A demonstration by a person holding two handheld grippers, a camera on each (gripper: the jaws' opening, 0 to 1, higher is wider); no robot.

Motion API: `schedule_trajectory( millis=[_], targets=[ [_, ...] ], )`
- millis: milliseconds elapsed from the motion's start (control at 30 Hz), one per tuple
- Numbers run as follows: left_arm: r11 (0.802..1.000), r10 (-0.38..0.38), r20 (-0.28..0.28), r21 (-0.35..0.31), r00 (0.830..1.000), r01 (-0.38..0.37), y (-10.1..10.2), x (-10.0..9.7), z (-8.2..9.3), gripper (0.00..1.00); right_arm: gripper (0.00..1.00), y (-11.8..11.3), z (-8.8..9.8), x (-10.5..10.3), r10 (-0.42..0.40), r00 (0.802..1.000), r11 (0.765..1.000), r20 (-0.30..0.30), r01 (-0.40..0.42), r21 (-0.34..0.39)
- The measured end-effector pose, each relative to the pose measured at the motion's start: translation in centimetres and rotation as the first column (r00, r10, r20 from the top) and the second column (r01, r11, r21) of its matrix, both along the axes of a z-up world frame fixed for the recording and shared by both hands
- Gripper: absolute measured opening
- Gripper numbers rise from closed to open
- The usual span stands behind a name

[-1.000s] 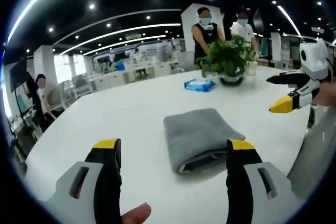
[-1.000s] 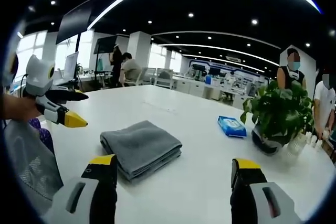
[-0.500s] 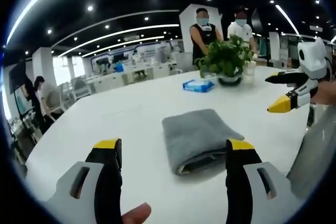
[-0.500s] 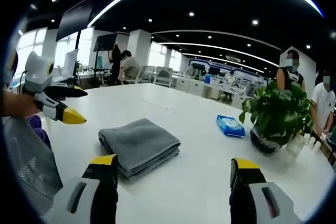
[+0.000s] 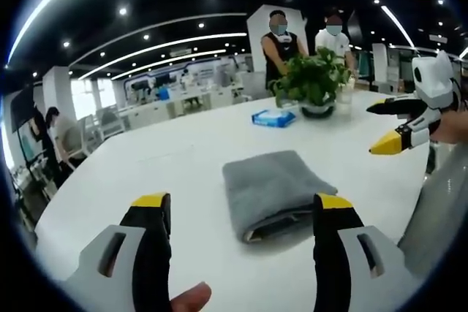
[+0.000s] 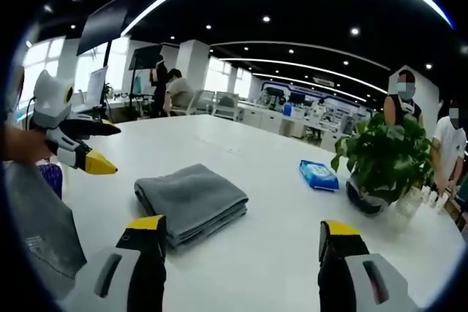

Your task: Open the folded towel by lifting each exposed corner and separating the folded layers until the towel lies flat within the target outline without major curled edges

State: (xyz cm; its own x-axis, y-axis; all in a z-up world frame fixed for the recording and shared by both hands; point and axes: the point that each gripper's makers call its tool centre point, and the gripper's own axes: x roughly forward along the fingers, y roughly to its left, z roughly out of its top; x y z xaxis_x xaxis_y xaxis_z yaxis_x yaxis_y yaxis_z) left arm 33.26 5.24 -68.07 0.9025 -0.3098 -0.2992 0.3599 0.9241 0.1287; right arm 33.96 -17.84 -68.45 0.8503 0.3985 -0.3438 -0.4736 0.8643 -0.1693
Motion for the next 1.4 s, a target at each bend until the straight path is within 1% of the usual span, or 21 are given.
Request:
schedule_trajectory(
  millis=[167,300,433,467,533,600,700,800,900,1033,1133,1167,1200,1233,1300,1400],
  targets=[
    [0.999,-0.029,-0.011,0.021,1.000,0.029,-0.7,0.0,-0.5,0.79,0.86,-0.1,0.3,0.2,-0.009,1.000,1.000,0.004,0.009,0.018],
    [0.996,-0.064,-0.034,0.062,0.997,0.066,-1.2,-0.1,-1.1,0.76,0.85,-0.1,0.4,0.3,-0.011,1.000,1.000,0.007,0.011,0.027],
    [0.992,-0.100,-0.039,0.074,0.994,0.103,-2.1,0.1,-1.3,0.75,0.85,-0.3,0.5,0.4,-0.018,1.000,0.999,0.010,0.018,0.027],
    [0.989,-0.111,-0.045,0.092,0.993,0.114,-2.3,0.2,-1.4,0.74,0.85,-0.3,0.5,0.4,-0.019,1.000,0.999,0.009,0.019,0.028],
    [0.980,-0.127,-0.049,0.148,0.991,0.133,-2.6,0.6,-1.6,0.72,0.85,-0.4,0.5,0.4,-0.025,1.000,0.999,0.007,0.024,0.034],
    [0.977,-0.127,-0.042,0.165,0.991,0.132,-2.8,1.0,-1.7,0.72,0.84,-0.6,0.6,0.5,-0.031,0.999,0.999,0.006,0.031,0.042],
    [0.969,-0.134,-0.060,0.201,0.989,0.144,-3.0,1.5,-2.3,0.72,0.84,-0.9,0.7,0.6,-0.044,0.999,0.997,0.000,0.044,0.061],
    [0.949,-0.151,-0.084,0.266,0.985,0.168,-3.1,1.7,-3.3,0.71,0.84,-1.2,0.7,0.7,-0.059,0.998,0.994,-0.015,0.061,0.088],
    [0.948,-0.145,-0.087,0.274,0.986,0.164,-2.9,2.1,-3.8,0.70,0.84,-1.6,0.7,0.8,-0.074,0.997,0.990,-0.028,0.076,0.121],
    [0.950,-0.125,-0.122,0.271,0.985,0.154,-2.2,2.5,-4.9,0.68,0.84,-2.0,0.7,1.0,-0.089,0.995,0.982,-0.046,0.095,0.165],
    [0.959,-0.113,-0.142,0.243,0.983,0.146,-1.9,3.0,-5.5,0.67,0.84,-2.1,0.8,1.0,-0.094,0.994,0.979,-0.050,0.101,0.176],
    [0.955,-0.116,-0.161,0.253,0.980,0.155,-1.7,3.2,-5.9,0.67,0.84,-2.0,0.7,1.0,-0.093,0.995,0.980,-0.048,0.100,0.174],
    [0.945,-0.117,-0.177,0.282,0.977,0.164,-1.5,3.2,-6.3,0.66,0.84,-2.0,0.7,1.0,-0.091,0.995,0.980,-0.048,0.098,0.171],
    [0.931,-0.119,-0.191,0.320,0.974,0.177,-1.3,3.3,-6.7,0.66,0.84,-1.9,0.7,1.0,-0.087,0.995,0.981,-0.047,0.094,0.169],
    [0.928,-0.125,-0.198,0.325,0.972,0.185,-1.4,3.5,-7.1,0.64,0.84,-1.8,0.7,1.0,-0.082,0.996,0.982,-0.046,0.088,0.168],
    [0.932,-0.130,-0.198,0.311,0.972,0.187,-1.7,3.9,-7.3,0.63,0.84,-1.7,0.6,1.0,-0.080,0.996,0.982,-0.047,0.087,0.169]
  ],
)
